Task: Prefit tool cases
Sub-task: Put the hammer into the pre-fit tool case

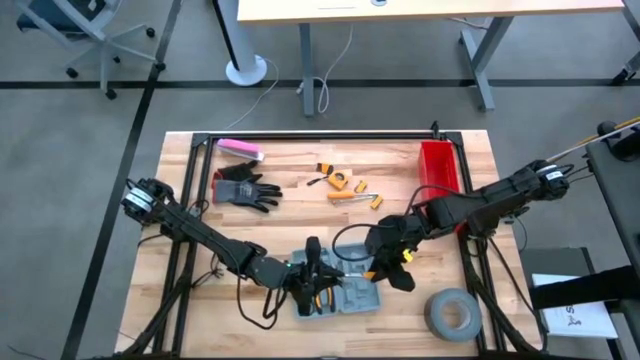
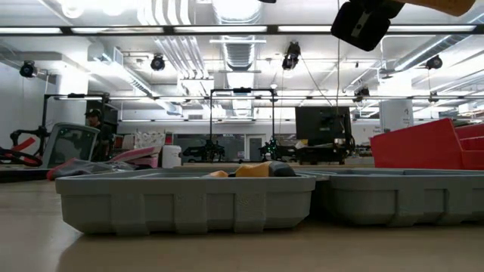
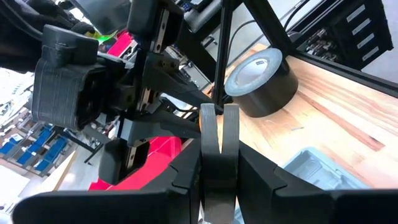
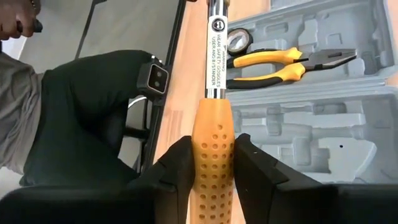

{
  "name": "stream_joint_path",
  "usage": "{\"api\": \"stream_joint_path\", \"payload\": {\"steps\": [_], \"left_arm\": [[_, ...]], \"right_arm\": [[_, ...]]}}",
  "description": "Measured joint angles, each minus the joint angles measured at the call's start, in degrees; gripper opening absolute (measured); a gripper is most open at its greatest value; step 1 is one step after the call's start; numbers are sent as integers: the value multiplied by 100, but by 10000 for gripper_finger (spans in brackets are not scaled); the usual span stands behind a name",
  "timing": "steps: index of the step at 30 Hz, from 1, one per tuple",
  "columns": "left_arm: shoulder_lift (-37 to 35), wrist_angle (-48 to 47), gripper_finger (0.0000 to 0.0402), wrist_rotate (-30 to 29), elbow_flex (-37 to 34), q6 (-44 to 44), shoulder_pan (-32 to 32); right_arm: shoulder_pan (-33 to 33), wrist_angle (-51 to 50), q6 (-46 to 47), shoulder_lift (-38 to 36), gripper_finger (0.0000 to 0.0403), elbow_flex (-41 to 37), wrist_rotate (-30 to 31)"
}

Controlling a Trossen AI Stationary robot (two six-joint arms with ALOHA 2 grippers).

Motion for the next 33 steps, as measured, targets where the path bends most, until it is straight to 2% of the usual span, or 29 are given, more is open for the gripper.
{"api": "stream_joint_path", "payload": {"steps": [5,12,15,22,27,30,33], "left_arm": [[4,-87,65,-27,0,-115,15],[7,-225,65,-12,-2,-494,13],[4,-297,65,-14,-1,-851,36],[-18,-559,65,1,-2,-1875,112],[-87,-658,65,62,0,-2651,229],[-105,-1075,65,310,172,-3162,360],[-107,-1904,65,441,602,-3566,492]], "right_arm": [[-14,243,6,-11,134,37,373],[-6,367,-29,-38,181,73,361],[-8,248,-14,-115,186,76,579],[83,-448,-27,-409,180,76,1790],[281,-523,-51,-461,175,75,2342],[412,-557,-66,-455,173,70,2587],[590,-557,-28,-455,170,64,2803]]}}
